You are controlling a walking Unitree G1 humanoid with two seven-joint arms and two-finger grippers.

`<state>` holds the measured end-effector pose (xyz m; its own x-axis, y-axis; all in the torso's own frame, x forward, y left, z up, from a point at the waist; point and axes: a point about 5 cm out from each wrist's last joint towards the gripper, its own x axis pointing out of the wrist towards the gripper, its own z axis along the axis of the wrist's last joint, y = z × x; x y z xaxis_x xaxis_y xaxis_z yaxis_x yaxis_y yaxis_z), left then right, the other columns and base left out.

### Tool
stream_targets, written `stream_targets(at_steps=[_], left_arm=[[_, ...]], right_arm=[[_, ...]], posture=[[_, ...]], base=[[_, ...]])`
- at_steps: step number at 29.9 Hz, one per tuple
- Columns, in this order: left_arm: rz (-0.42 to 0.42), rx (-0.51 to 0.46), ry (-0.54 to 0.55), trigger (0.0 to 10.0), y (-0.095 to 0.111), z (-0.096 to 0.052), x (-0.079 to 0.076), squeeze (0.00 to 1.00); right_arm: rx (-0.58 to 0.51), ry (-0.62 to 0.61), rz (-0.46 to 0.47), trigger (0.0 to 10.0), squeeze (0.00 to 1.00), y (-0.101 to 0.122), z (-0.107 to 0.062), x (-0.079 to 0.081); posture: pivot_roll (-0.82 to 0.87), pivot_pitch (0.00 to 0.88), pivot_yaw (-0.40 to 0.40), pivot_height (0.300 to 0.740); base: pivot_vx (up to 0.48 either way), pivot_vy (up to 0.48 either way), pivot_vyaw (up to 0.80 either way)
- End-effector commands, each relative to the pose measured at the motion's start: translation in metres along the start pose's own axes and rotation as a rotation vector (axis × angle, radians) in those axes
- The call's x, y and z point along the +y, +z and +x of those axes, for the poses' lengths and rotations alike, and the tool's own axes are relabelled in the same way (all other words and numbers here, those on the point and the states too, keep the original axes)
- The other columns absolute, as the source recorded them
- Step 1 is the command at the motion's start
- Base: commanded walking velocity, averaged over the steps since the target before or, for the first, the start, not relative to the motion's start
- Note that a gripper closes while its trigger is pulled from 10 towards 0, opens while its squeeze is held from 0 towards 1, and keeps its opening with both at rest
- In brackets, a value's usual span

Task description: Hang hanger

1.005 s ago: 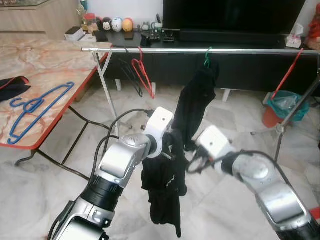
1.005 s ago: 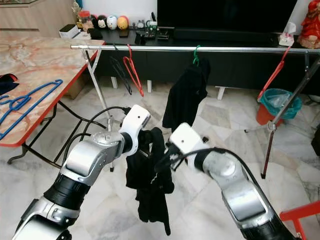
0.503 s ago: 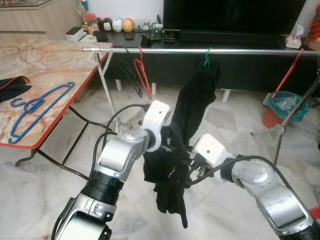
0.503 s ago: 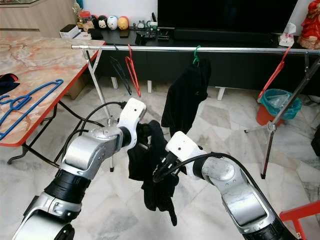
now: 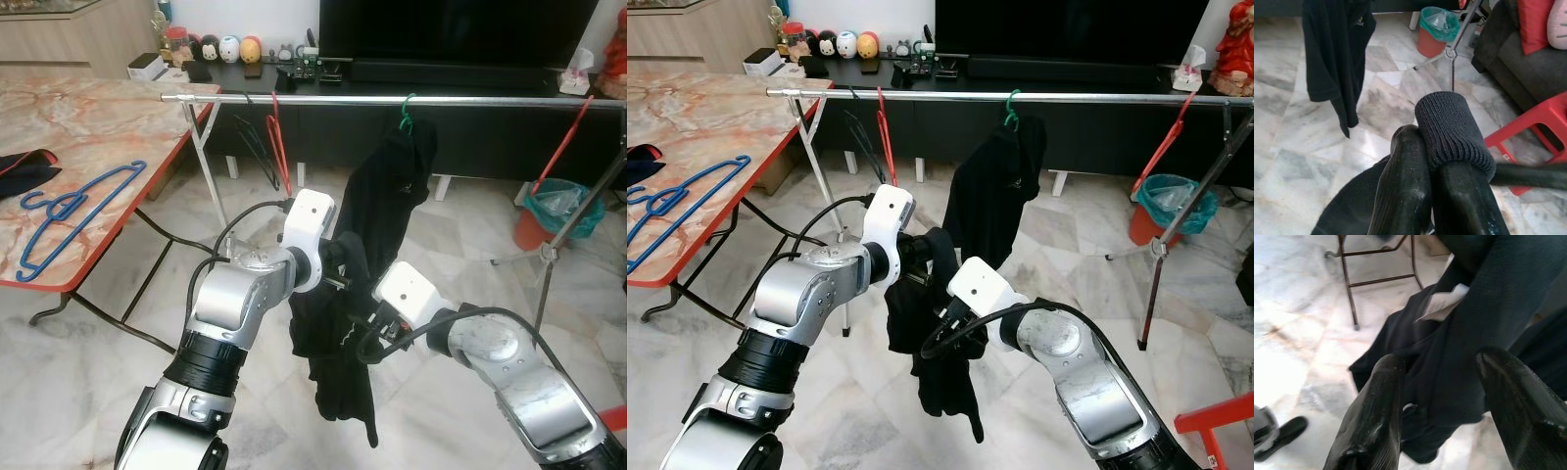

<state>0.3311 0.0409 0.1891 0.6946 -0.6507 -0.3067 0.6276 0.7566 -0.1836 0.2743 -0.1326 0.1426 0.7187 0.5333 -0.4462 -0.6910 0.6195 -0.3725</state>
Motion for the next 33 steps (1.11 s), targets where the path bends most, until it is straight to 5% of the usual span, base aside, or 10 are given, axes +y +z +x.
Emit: stream_targets(at_steps=[1, 14, 22, 33], left_arm=[[0.005, -0.067, -0.037, 10.0, 0.020, -0.004, -0.008, 0.00], [-0.129, -0.091, -0.001, 10.0, -0.011, -0.015, 0.010, 0.00], [-0.381, -0.035, 0.122, 10.0, -0.031, -0.025, 0.022, 0.00], [-0.543, -0.035, 0.222, 10.0, -0.032, -0.028, 0.015, 0.00]], right_arm=[[-0.008, -0.038, -0.012, 10.0, 0.00, 0.002, 0.002, -0.004], [-0.085, -0.051, 0.006, 10.0, 0.00, 0.010, 0.003, 0.004], [-0.089, -0.011, 0.004, 10.0, 0.00, 0.007, 0.002, 0.012], [-0.086, 0.133, -0.025, 10.0, 0.00, 0.009, -0.011, 0.031]], posture=[[-0.02, 0.009, -0.005, 0.740], [-0.03, 0.012, 0.000, 0.740], [-0.03, 0.013, 0.003, 0.740], [-0.02, 0.019, 0.003, 0.740]], base=[[0.000, 0.000, 0.00], [0.000, 0.000, 0.00], [0.000, 0.000, 0.00], [0.000, 0.000, 0.00]])
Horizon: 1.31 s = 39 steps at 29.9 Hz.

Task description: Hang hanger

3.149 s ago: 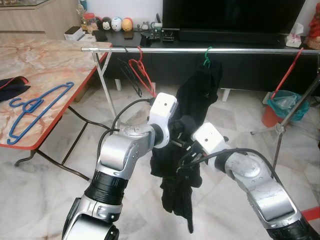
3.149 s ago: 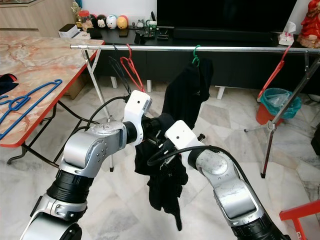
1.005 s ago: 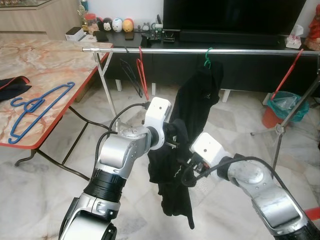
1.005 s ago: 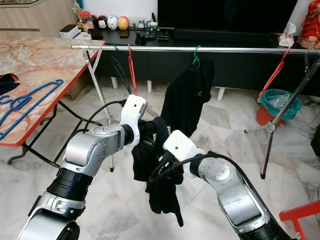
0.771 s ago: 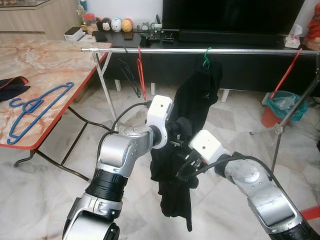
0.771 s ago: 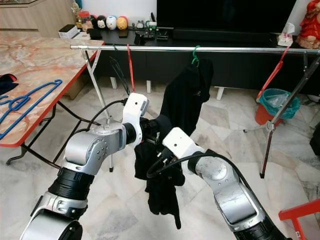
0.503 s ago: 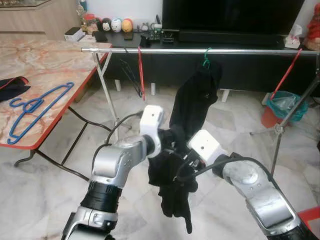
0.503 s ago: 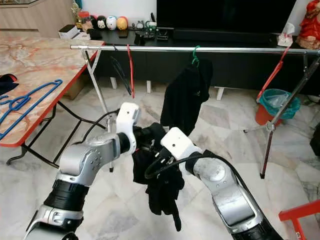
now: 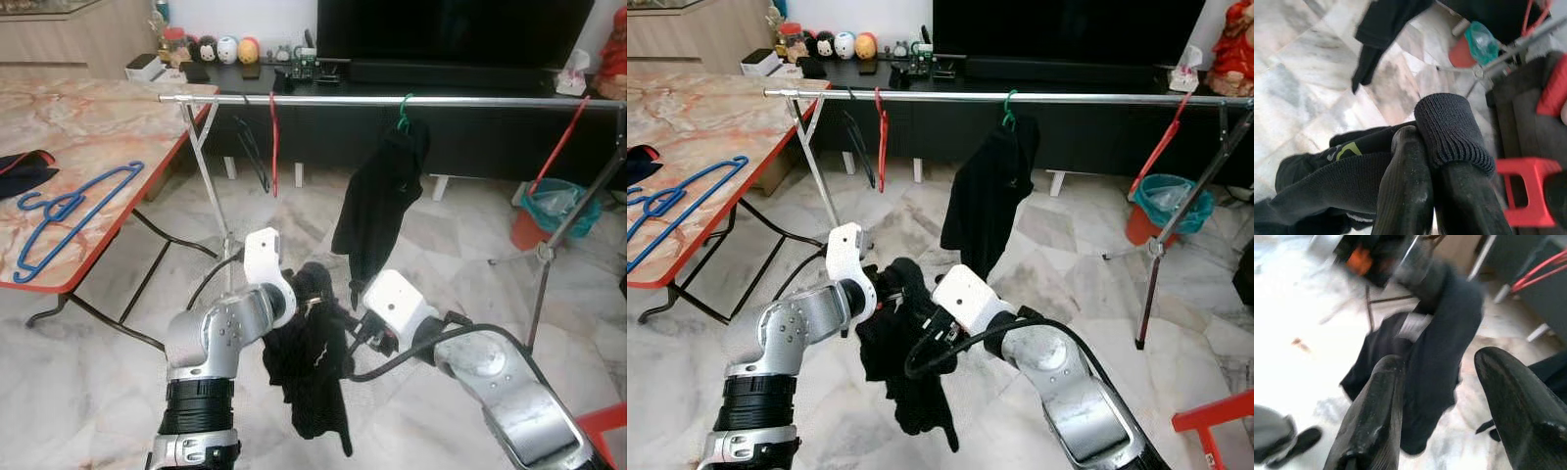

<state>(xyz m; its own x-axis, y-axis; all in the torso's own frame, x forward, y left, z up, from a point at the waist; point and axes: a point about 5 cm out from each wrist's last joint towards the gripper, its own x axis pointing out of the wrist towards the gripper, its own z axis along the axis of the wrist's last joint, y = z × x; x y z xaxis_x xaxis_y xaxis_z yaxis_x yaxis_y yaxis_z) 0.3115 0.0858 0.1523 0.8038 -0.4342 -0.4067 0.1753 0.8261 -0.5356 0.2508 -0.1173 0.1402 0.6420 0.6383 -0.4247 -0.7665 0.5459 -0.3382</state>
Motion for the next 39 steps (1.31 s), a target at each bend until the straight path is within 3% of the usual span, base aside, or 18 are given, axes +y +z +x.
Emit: stream_targets(at_steps=[1, 10, 19, 32, 39], left_arm=[[-0.030, -0.021, -0.054, 10.0, 0.004, -0.001, -0.020, 0.00], [-0.059, -0.028, -0.129, 10.0, 0.016, -0.006, -0.049, 0.00], [-0.092, -0.032, -0.228, 10.0, 0.024, -0.008, -0.074, 0.00], [-0.098, -0.015, -0.261, 10.0, 0.024, -0.009, -0.077, 0.00], [-0.148, 0.002, -0.345, 10.0, 0.027, -0.013, -0.091, 0.00]], right_arm=[[-0.011, 0.014, -0.004, 10.0, 0.00, 0.004, -0.003, 0.003], [0.018, -0.047, -0.027, 10.0, 0.00, 0.006, -0.006, -0.008], [0.008, 0.029, -0.044, 10.0, 0.00, 0.010, -0.005, 0.001], [0.022, 0.017, -0.044, 10.0, 0.00, 0.009, -0.005, 0.000], [0.018, 0.006, -0.052, 10.0, 0.00, 0.011, -0.003, -0.002]], posture=[[-0.02, 0.019, 0.003, 0.740], [-0.02, 0.015, 0.004, 0.740], [-0.02, 0.004, 0.005, 0.740], [-0.02, 0.000, 0.012, 0.740], [-0.02, 0.001, 0.011, 0.740]], base=[[0.000, 0.000, 0.00], [0.000, 0.000, 0.00], [0.000, 0.000, 0.00], [0.000, 0.000, 0.00], [0.000, 0.000, 0.00]])
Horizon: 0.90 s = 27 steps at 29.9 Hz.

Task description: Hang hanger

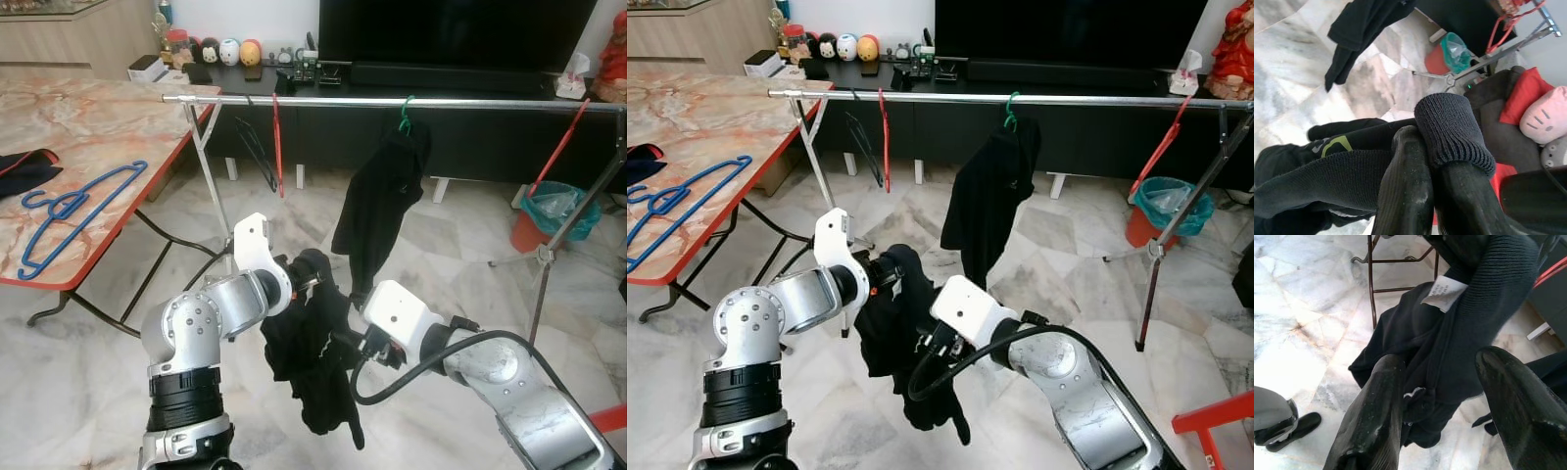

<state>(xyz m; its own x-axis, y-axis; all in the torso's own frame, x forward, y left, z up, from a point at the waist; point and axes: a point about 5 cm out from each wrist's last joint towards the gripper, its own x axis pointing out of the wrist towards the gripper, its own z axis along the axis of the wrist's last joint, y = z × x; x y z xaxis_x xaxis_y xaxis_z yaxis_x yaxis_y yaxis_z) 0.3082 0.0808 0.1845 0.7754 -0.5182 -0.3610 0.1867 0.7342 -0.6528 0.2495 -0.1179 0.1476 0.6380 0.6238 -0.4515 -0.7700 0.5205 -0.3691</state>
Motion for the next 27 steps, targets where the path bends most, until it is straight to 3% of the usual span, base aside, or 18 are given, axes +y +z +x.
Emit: stream_targets(at_steps=[1, 5, 7, 8, 10, 11, 12, 14, 17, 21, 27], left_arm=[[-0.036, 0.001, -0.266, 10.0, -0.001, 0.006, -0.072, 0.00], [-0.016, 0.019, -0.321, 10.0, -0.004, 0.003, -0.080, 0.00], [0.105, 0.032, -0.350, 10.0, -0.006, 0.000, -0.081, 0.00], [0.105, 0.032, -0.350, 10.0, -0.006, 0.000, -0.081, 0.00], [0.274, 0.034, -0.308, 10.0, -0.010, 0.000, -0.073, 0.00], [0.444, 0.009, -0.265, 10.0, -0.011, 0.001, -0.065, 0.00], [0.516, 0.009, -0.255, 10.0, -0.013, 0.001, -0.061, 0.00], [0.541, 0.010, -0.236, 10.0, -0.013, 0.002, -0.055, 0.00], [0.644, 0.005, -0.109, 10.0, -0.012, 0.007, -0.031, 0.00], [0.711, 0.002, -0.014, 10.0, -0.014, 0.012, -0.010, 0.00], [0.671, -0.069, 0.058, 10.0, -0.008, 0.016, 0.004, 0.00]], right_arm=[[-0.014, -0.001, -0.012, 10.0, 0.00, 0.005, 0.001, 0.000], [-0.019, 0.004, -0.013, 10.0, 0.00, 0.006, 0.002, 0.000], [-0.024, -0.005, -0.005, 10.0, 0.00, 0.006, 0.002, -0.002], [-0.024, -0.005, -0.005, 10.0, 0.00, 0.006, 0.002, -0.002], [-0.018, -0.023, 0.000, 10.0, 0.00, 0.004, 0.001, -0.006], [-0.014, -0.033, 0.008, 10.0, 0.00, 0.002, -0.001, -0.008], [-0.012, -0.040, 0.016, 10.0, 0.00, 0.001, -0.002, -0.010], [-0.006, -0.042, 0.016, 10.0, 0.00, -0.001, -0.003, -0.011], [0.001, -0.043, 0.036, 10.0, 0.00, -0.006, -0.008, -0.014], [0.019, -0.027, 0.046, 10.0, 0.00, -0.010, -0.009, -0.012], [-0.004, 0.001, 0.077, 10.0, 0.00, -0.013, -0.011, -0.008]], posture=[[-0.02, 0.004, 0.010, 0.740], [-0.02, 0.005, 0.007, 0.740], [-0.01, 0.006, 0.006, 0.740], [-0.01, 0.006, 0.006, 0.740], [-0.02, 0.008, 0.006, 0.740], [-0.02, 0.008, 0.006, 0.740], [-0.02, 0.008, 0.005, 0.740], [-0.02, 0.011, 0.006, 0.740], [-0.02, 0.012, 0.006, 0.740], [-0.02, 0.014, 0.008, 0.740], [-0.02, 0.018, 0.009, 0.740]], base=[[0.000, 0.000, 0.00], [0.000, 0.000, 0.00], [0.000, 0.000, 0.00], [0.000, 0.000, 0.00], [0.000, 0.000, 0.00], [0.000, 0.000, 0.00], [0.000, 0.000, 0.00], [0.000, 0.000, 0.00], [0.000, 0.000, 0.00], [0.000, 0.000, 0.00], [0.000, 0.000, 0.00]])
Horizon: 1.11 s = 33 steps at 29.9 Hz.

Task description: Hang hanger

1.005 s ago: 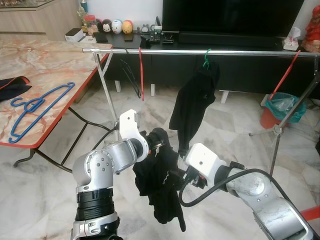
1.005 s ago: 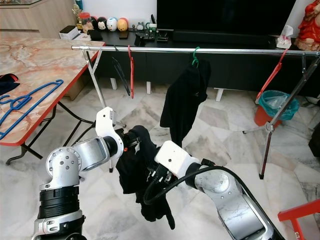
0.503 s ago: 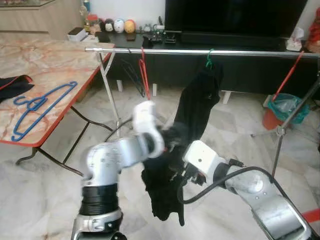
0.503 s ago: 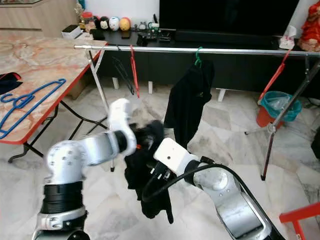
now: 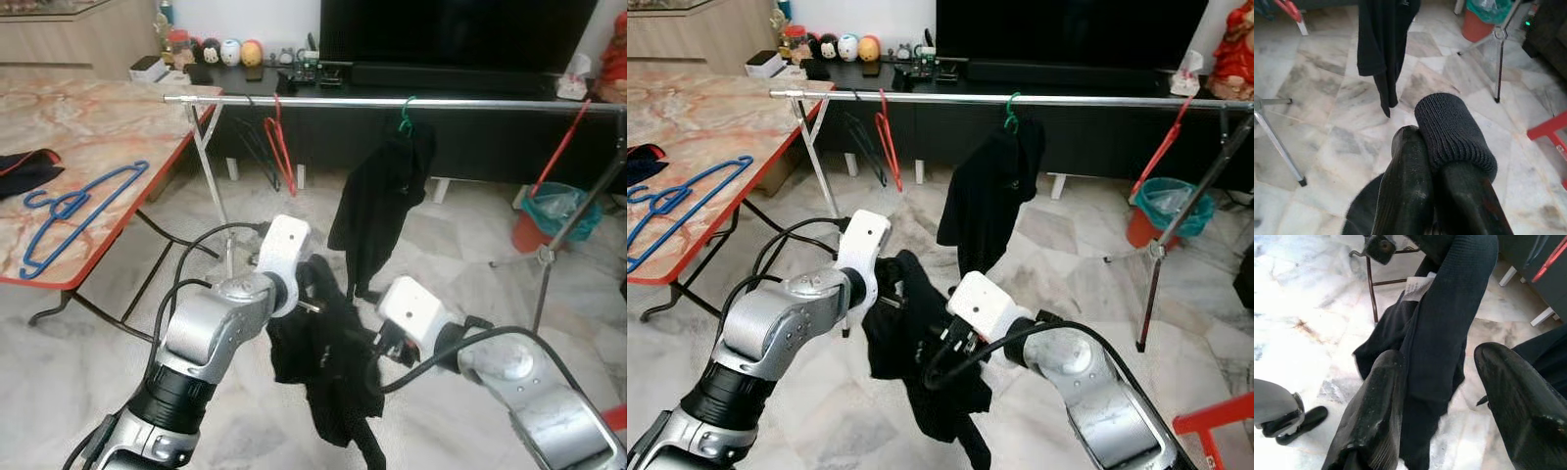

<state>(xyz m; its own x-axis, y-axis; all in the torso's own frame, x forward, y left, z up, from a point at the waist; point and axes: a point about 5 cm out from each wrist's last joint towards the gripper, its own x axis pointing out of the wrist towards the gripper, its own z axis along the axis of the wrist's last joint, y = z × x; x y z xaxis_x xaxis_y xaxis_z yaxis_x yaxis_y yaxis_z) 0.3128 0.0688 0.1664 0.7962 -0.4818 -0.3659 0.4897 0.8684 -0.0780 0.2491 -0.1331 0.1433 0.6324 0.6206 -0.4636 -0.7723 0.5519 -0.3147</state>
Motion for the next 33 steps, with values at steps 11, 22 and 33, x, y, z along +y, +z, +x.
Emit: stream_targets(at_steps=[11, 22, 33], left_arm=[[0.184, 0.005, 0.235, 10.0, -0.041, 0.008, 0.050, 0.00], [0.115, 0.293, 0.351, 10.0, -0.164, -0.015, 0.094, 0.00], [0.038, 0.538, 0.495, 10.0, -0.249, -0.070, 0.115, 0.00]], right_arm=[[0.053, -0.288, 0.180, 10.0, 0.00, -0.041, 0.001, -0.031], [0.343, -0.490, 0.516, 10.0, 0.00, -0.166, 0.007, 0.000], [0.686, -0.585, 0.803, 10.0, 0.00, -0.249, -0.021, 0.084]], posture=[[-0.02, 0.015, 0.012, 0.740], [-0.02, 0.020, 0.015, 0.740], [-0.01, 0.018, 0.025, 0.740]], base=[[0.000, 0.000, 0.00], [0.000, 0.000, 0.00], [0.000, 0.000, 0.00]])
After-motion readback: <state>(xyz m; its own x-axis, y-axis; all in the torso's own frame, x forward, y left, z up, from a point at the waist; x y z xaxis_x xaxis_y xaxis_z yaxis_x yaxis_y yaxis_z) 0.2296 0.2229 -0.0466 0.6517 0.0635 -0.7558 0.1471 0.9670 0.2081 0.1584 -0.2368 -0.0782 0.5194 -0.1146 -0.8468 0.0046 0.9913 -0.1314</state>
